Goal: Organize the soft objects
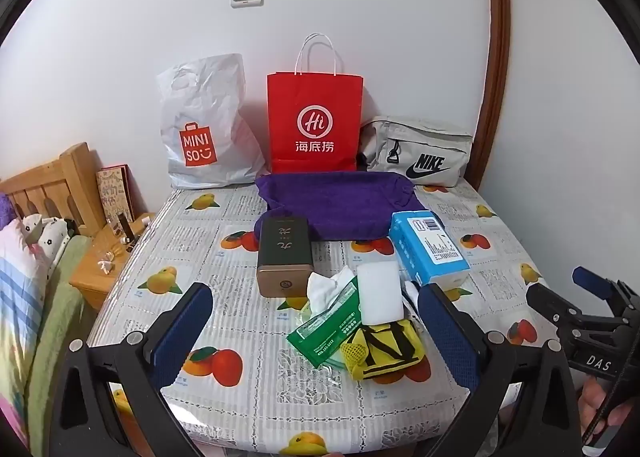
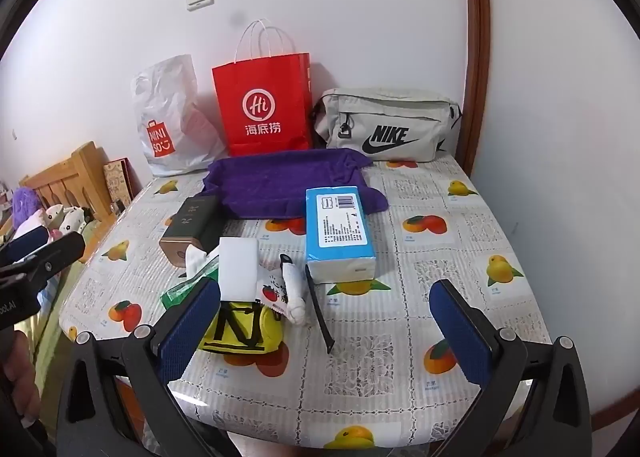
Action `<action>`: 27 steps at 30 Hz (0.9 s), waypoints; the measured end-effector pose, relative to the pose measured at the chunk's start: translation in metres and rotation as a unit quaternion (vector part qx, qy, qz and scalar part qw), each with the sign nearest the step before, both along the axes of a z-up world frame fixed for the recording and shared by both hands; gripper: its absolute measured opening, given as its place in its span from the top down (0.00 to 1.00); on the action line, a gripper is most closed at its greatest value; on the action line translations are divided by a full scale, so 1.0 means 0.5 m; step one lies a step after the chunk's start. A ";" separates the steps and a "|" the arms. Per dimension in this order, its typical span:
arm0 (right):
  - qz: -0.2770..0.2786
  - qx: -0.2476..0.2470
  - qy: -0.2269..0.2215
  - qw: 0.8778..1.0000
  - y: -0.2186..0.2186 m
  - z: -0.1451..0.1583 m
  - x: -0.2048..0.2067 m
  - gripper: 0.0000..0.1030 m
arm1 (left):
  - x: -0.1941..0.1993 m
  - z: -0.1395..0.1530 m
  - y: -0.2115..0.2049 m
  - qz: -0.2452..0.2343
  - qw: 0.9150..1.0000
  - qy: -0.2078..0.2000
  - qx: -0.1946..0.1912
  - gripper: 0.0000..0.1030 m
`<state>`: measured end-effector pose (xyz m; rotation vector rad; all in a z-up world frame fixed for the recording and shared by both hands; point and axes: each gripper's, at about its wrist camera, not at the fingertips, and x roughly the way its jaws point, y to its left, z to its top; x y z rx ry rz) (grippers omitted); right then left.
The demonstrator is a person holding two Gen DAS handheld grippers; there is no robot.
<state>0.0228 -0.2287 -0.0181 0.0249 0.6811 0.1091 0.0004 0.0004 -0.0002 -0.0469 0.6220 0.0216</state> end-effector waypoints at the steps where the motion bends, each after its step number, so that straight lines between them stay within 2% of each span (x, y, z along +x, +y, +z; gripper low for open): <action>1: 0.001 0.002 0.000 1.000 -0.001 -0.003 0.000 0.00 | 0.001 0.000 0.002 -0.001 1.000 0.000 -0.001 0.00; 4: 0.000 0.003 -0.002 1.000 -0.006 -0.011 0.001 0.00 | -0.020 0.010 -0.006 -0.004 1.000 -0.017 0.005 0.00; 8: 0.001 -0.001 -0.002 1.000 0.001 0.001 -0.002 0.00 | -0.015 0.015 -0.012 -0.009 1.000 -0.002 0.008 0.00; 27: 0.007 0.005 -0.008 1.000 0.005 0.008 -0.010 0.00 | -0.016 0.010 -0.001 -0.005 1.000 -0.002 0.002 0.00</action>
